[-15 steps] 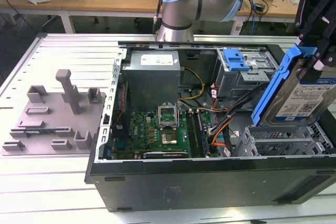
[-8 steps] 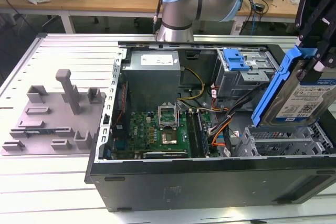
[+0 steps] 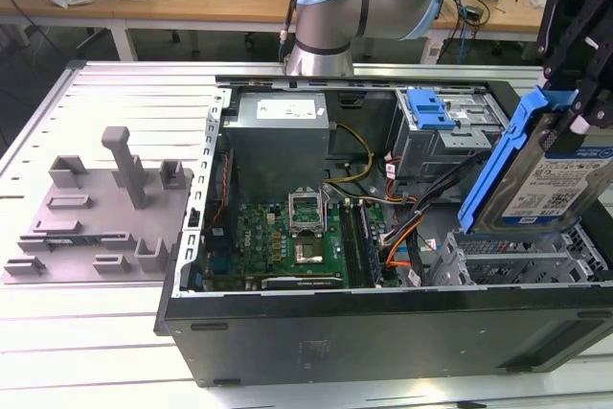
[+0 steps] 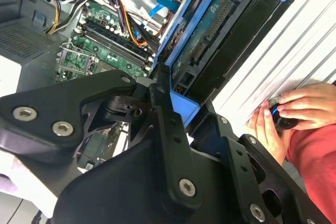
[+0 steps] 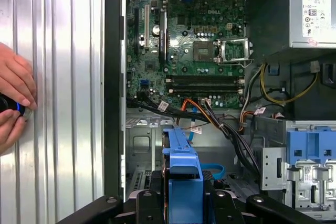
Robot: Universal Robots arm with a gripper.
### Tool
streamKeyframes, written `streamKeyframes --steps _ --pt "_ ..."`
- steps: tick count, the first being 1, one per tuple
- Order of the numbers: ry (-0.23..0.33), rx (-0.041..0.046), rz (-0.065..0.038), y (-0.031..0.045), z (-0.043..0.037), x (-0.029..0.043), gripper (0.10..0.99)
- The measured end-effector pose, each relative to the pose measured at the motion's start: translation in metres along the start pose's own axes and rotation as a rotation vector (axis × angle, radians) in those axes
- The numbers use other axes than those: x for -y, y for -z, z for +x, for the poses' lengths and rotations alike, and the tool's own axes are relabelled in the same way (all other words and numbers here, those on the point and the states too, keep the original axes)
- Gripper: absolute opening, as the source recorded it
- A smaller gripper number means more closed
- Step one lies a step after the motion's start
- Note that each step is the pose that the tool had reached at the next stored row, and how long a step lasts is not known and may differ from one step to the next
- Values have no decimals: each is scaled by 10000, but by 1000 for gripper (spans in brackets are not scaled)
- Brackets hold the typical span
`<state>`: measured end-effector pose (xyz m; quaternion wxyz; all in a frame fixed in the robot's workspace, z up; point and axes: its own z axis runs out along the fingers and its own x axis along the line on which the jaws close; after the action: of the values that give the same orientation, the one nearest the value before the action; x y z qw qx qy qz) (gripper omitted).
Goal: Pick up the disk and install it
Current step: 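Insert the disk into the insertion slot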
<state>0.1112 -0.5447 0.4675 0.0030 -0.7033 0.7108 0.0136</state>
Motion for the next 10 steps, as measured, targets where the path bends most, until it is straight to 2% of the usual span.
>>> streamKeyframes --steps 10 --pt "0 0 0 -38 8 8 369"
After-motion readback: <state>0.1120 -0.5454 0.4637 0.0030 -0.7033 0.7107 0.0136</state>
